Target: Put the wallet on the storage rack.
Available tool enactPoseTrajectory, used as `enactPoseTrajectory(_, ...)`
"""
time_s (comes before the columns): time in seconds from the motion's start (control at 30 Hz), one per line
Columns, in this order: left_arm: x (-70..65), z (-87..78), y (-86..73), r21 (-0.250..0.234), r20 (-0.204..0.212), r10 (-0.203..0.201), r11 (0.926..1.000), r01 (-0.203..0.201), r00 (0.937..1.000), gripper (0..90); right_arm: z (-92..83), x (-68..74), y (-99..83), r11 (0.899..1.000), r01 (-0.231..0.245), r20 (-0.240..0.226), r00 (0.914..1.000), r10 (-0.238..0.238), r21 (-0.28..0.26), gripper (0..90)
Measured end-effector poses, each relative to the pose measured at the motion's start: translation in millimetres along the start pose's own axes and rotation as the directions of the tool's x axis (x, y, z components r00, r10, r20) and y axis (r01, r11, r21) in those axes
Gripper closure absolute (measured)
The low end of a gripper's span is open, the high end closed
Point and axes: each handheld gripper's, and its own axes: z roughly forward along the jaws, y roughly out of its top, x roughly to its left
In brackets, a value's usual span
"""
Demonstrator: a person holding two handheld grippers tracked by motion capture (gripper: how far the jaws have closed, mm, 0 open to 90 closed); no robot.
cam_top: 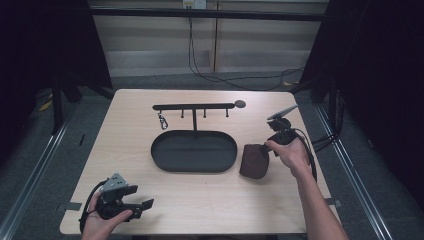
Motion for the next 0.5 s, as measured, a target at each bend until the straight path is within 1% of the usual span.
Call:
enactPoseTrajectory(0.1, -0.5, 0.2, 0.1, -0.001, -0.003, 0.001, 1.0000, -0.001, 1.0000, 20.8, -1.9, 1.0, 0.0, 1.000, 0.001, 0.004, 1.0000, -0.001, 0.004, 79.6)
enactPoseTrajectory(0.23, -0.1, -0.2, 0.2, -0.002, 0.000, 0.001, 1.0000, -0.001, 1.0000, 20.8, -9.8, 5.1, 3.3, 1.000, 0.010, 0.010, 0.9999, -0.010, 0.006, 82.1)
enactPoseTrajectory(0.3, 0.5, -0.8, 0.4, -0.002, -0.003, 0.001, 1.0000, -0.001, 1.0000, 20.8, -13.2, 7.1, 5.6, 1.000, 0.011, 0.018, 0.9998, -0.011, 0.008, 83.0)
enactPoseTrajectory(0.37, 0.7, -0.7, 0.2, -0.001, 0.000, 0.000, 1.0000, 0.000, 1.0000, 20.8, -15.7, 8.9, 7.4, 1.000, 0.017, 0.036, 0.9992, -0.017, 0.020, 83.3)
enactPoseTrajectory(0.5, 0.3, -0.5, 0.0, -0.003, 0.001, 0.001, 1.0000, -0.001, 1.0000, 20.8, -20.2, 12.0, 8.9, 1.000, 0.019, 0.040, 0.9990, -0.019, 0.023, 83.4)
